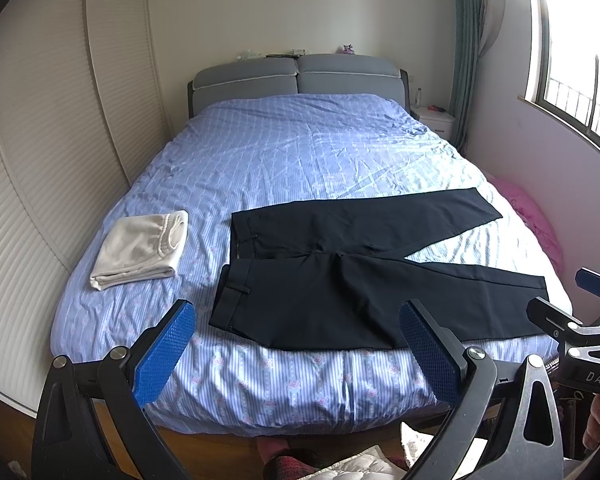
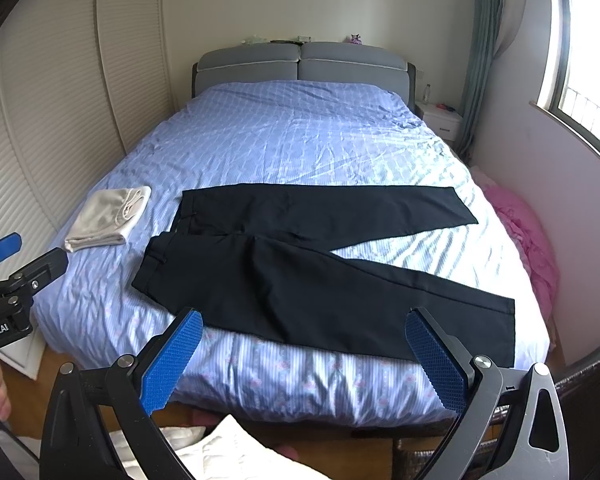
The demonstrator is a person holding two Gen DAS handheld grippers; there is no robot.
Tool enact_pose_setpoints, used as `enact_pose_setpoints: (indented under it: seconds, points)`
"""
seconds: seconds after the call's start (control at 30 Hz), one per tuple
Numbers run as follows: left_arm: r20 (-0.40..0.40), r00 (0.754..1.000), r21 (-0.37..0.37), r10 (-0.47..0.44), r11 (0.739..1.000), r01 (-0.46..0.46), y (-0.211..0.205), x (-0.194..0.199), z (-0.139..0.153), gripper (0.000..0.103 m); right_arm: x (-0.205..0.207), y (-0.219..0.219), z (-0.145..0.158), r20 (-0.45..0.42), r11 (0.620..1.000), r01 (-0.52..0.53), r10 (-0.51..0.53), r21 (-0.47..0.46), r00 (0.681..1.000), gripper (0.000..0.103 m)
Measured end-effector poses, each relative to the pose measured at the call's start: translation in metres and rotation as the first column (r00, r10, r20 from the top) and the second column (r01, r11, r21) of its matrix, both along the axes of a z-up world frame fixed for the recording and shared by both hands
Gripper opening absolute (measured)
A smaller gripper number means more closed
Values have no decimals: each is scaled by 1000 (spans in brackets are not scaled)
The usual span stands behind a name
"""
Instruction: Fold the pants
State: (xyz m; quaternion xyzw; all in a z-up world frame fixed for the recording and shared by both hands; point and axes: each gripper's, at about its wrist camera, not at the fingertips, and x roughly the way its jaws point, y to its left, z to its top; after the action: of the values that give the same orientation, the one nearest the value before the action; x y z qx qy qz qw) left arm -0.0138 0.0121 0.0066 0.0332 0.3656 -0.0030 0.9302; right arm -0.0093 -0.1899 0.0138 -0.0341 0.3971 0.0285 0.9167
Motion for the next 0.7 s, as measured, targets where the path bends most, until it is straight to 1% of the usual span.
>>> enact_pose_setpoints:
  seconds: [0.3, 0.5, 0.6, 0.7]
  points:
    - [-17, 1000, -7, 9, 1000, -9, 4, 1, -5, 103, 5, 0, -4, -24, 1000, -9, 10, 8, 1000, 103]
    - [-54, 998, -15, 24, 1000, -25, 8, 7, -15, 103, 11, -3, -14, -58, 1000, -13, 14, 18, 998, 103]
    - [-77, 995, -14, 56, 998, -57, 17, 12, -25, 103, 17, -7, -25, -84, 999, -5, 7, 32, 996, 103]
    - [-107, 990, 16, 95, 995, -94, 28, 18, -39, 103, 27, -10, -45, -129, 998, 4, 3, 59, 992, 103]
